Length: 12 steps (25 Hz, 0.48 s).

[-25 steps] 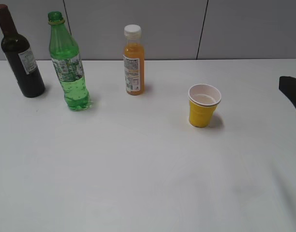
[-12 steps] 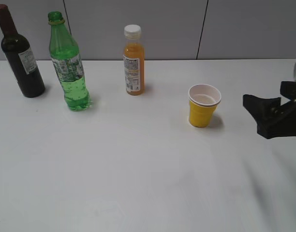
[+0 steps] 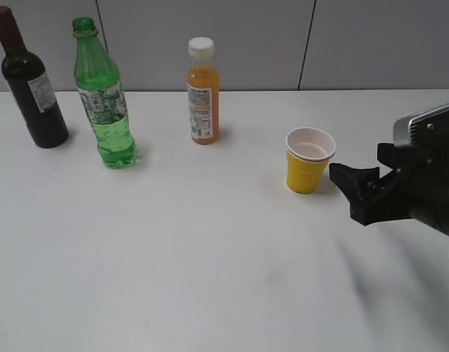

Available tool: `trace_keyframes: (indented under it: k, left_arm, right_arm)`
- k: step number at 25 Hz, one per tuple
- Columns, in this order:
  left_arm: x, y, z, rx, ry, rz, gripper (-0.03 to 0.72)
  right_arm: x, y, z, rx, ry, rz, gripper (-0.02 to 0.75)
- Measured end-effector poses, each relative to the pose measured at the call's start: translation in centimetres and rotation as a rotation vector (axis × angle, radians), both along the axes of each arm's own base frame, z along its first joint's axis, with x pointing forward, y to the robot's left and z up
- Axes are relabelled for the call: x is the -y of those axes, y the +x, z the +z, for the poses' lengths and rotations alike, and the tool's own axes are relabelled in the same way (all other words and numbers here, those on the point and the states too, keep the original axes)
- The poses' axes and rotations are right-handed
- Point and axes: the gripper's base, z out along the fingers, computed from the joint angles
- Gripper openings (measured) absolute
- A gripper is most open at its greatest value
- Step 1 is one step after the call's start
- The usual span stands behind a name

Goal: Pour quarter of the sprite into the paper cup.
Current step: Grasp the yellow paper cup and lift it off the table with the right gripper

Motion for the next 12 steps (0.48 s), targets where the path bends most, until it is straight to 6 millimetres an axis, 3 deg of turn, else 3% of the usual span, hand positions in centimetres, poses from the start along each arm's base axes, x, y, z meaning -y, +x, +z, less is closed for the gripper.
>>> trace_keyframes:
  k: [12]
  left_arm:
    - [0.0, 0.0, 0.0, 0.000, 0.000, 0.000, 0.589]
  right_arm:
    - [-0.9, 1.5, -3.4, 0.080, 0.072, 0.021, 0.602]
